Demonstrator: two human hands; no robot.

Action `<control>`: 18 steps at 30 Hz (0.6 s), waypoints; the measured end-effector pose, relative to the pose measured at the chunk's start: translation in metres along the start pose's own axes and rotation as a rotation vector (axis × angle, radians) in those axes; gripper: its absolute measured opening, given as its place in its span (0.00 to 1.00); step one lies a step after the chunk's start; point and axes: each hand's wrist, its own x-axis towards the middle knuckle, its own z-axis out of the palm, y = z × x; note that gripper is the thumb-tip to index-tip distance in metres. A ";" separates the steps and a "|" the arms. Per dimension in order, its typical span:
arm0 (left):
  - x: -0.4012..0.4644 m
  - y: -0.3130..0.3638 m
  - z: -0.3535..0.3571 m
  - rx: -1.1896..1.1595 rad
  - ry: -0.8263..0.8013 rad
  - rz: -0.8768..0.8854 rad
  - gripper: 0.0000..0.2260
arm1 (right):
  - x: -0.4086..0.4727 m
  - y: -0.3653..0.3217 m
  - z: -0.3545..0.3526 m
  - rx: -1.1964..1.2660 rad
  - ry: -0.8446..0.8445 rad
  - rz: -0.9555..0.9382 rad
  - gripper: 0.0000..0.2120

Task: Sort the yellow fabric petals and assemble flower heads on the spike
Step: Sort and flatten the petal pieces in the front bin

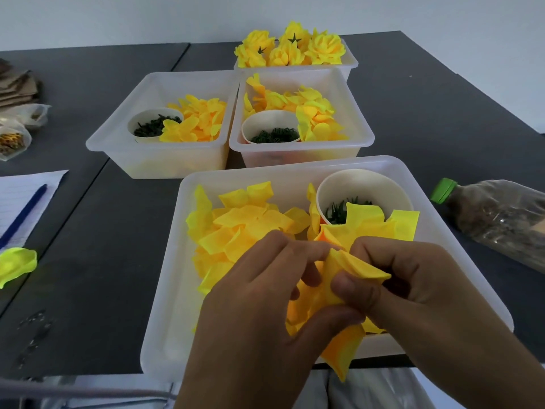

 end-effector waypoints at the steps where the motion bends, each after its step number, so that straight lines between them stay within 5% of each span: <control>1: -0.001 0.000 0.000 -0.012 0.001 0.006 0.16 | 0.000 0.001 0.001 0.012 0.010 -0.014 0.17; 5: -0.002 -0.002 0.001 -0.140 0.011 -0.016 0.12 | -0.002 0.005 0.004 0.102 0.058 -0.052 0.16; 9: -0.004 -0.003 -0.001 -0.250 0.069 -0.079 0.07 | -0.003 0.007 0.004 0.065 -0.006 -0.063 0.26; 13: -0.006 -0.007 -0.002 -0.356 0.173 -0.149 0.08 | -0.005 0.009 0.000 0.101 -0.068 -0.030 0.21; 18: -0.015 -0.046 -0.001 -0.470 0.369 -0.332 0.09 | -0.007 0.016 -0.015 0.207 0.083 -0.019 0.20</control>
